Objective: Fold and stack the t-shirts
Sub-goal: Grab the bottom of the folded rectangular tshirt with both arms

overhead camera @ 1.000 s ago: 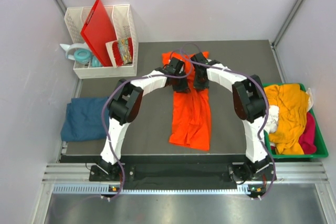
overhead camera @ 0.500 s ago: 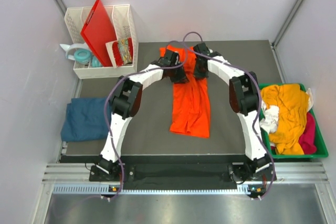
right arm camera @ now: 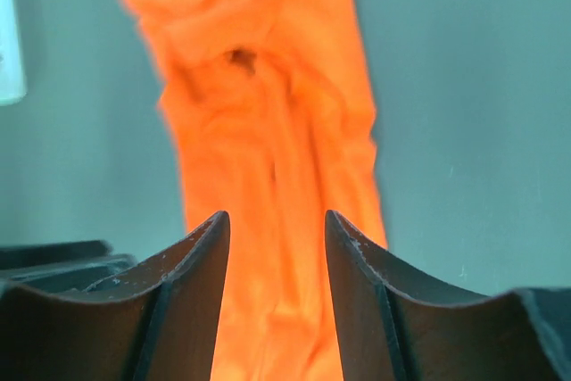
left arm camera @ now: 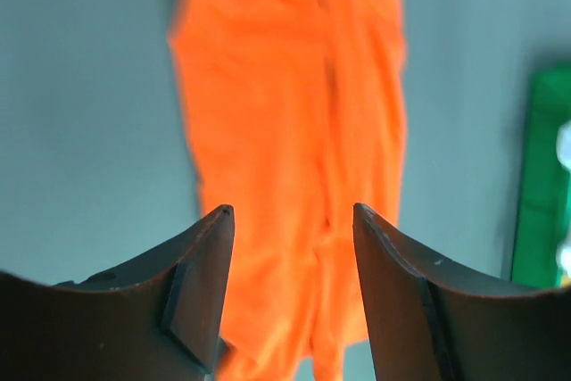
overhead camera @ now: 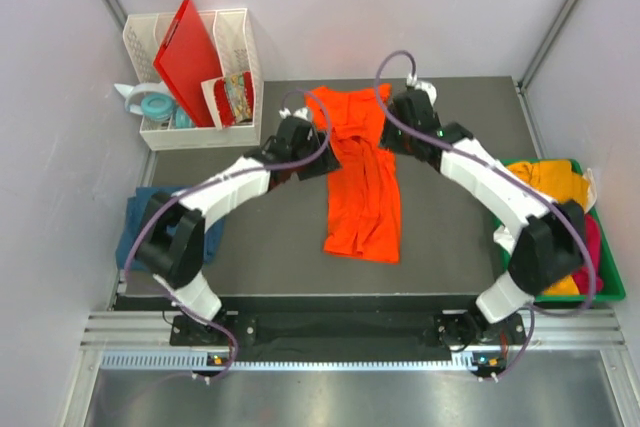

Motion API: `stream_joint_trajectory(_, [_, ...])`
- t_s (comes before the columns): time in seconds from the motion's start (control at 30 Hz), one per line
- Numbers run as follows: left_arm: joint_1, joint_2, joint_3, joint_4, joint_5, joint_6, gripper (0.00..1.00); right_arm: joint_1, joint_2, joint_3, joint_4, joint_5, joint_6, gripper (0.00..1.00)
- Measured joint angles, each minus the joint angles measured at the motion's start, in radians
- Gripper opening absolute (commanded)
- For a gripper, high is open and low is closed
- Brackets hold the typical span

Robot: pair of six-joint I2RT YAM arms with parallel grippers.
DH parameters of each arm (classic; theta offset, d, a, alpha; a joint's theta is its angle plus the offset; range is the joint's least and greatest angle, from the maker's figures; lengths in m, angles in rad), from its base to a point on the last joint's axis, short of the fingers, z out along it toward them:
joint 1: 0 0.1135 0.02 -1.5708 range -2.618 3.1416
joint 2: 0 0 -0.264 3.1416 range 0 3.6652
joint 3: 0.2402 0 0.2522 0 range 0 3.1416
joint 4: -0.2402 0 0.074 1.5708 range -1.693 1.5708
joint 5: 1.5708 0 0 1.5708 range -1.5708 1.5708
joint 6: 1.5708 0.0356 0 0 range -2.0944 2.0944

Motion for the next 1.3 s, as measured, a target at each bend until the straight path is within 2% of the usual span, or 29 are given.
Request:
stream_joint_trajectory(0.13, [-0.127, -0.151, -0.188, 0.059, -0.043, -0.024, 0.62, 0.085, -0.187, -0.229, 0.034, 0.035, 0.039, 0.47])
stream_joint_trajectory(0.27, [-0.252, -0.214, -0.363, 0.058, -0.105, -0.062, 0.67, 0.152, -0.257, -0.406, -0.002, 0.065, 0.074, 0.47])
stream_joint_trajectory(0.37, [-0.300, -0.230, -0.448, 0.019, -0.174, -0.096, 0.69, 0.192, -0.282, -0.470, -0.042, 0.103, 0.092, 0.47])
stream_joint_trajectory(0.6, [-0.351, -0.275, -0.497, -0.023, -0.272, -0.143, 0.69, 0.256, -0.348, -0.503, -0.055, 0.157, 0.126, 0.47])
stream_joint_trajectory(0.97, [-0.381, -0.251, -0.502, 0.013, -0.272, -0.180, 0.64, 0.305, -0.356, -0.629, -0.057, 0.161, 0.190, 0.47])
stream_joint_trajectory(1.07, [-0.388, -0.227, -0.506, 0.018, -0.264, -0.183, 0.58, 0.305, -0.374, -0.672, -0.059, 0.160, 0.205, 0.47])
stream_joint_trajectory(1.17, [-0.393, -0.215, -0.506, 0.029, -0.261, -0.192, 0.40, 0.305, -0.403, -0.700, -0.062, 0.160, 0.221, 0.47])
stream_joint_trajectory(1.2, [-0.393, -0.214, -0.507, 0.032, -0.260, -0.192, 0.28, 0.305, -0.410, -0.705, -0.061, 0.161, 0.224, 0.47])
stream_joint_trajectory(1.27, [-0.395, -0.206, -0.508, 0.032, -0.259, -0.202, 0.14, 0.305, -0.423, -0.713, -0.063, 0.160, 0.231, 0.47])
stream_joint_trajectory(1.3, [-0.396, -0.206, -0.510, 0.031, -0.257, -0.205, 0.04, 0.305, -0.429, -0.716, -0.063, 0.160, 0.235, 0.47])
